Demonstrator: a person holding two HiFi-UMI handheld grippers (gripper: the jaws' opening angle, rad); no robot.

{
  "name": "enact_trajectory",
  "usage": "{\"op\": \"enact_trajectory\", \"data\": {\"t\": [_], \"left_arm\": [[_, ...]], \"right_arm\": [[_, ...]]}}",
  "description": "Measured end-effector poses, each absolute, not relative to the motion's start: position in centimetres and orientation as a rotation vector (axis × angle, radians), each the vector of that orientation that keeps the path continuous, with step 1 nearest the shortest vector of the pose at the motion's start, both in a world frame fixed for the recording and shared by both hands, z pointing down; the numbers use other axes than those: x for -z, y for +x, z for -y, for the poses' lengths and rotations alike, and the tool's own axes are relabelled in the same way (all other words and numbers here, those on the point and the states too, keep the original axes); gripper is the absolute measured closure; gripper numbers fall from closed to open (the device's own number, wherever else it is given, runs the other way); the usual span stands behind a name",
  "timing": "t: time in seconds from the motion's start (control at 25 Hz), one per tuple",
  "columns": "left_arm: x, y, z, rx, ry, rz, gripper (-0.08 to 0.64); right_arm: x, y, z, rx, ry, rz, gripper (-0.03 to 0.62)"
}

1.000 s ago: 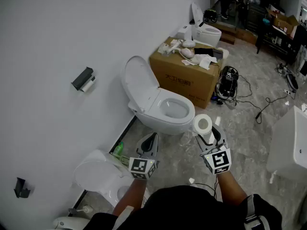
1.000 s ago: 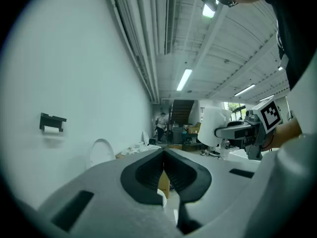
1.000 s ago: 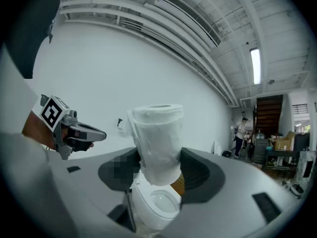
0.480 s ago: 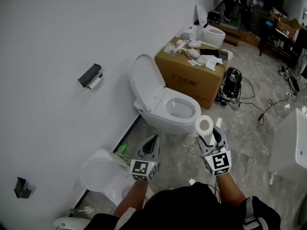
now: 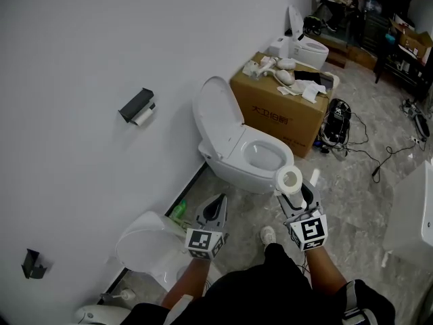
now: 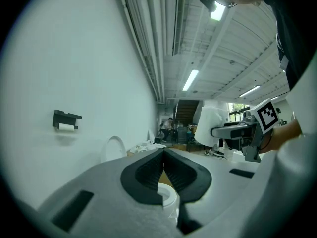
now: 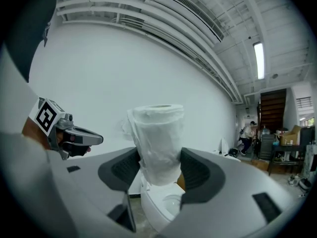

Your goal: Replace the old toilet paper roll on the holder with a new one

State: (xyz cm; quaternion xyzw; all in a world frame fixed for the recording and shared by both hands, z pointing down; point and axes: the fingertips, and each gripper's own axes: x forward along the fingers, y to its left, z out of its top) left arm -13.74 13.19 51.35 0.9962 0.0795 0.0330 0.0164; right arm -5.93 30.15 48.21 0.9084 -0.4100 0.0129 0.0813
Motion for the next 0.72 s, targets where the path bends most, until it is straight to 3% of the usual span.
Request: {"op": "enact_trajectory", "data": {"t": [0.72], "left_arm": [[-51.3, -1.1, -5.6, -0.133, 3.101, 0.113, 0.56]], "right_arm": [[-48.3, 9.4, -19.6, 0.016, 2.535, 1.558, 0.342]]}}
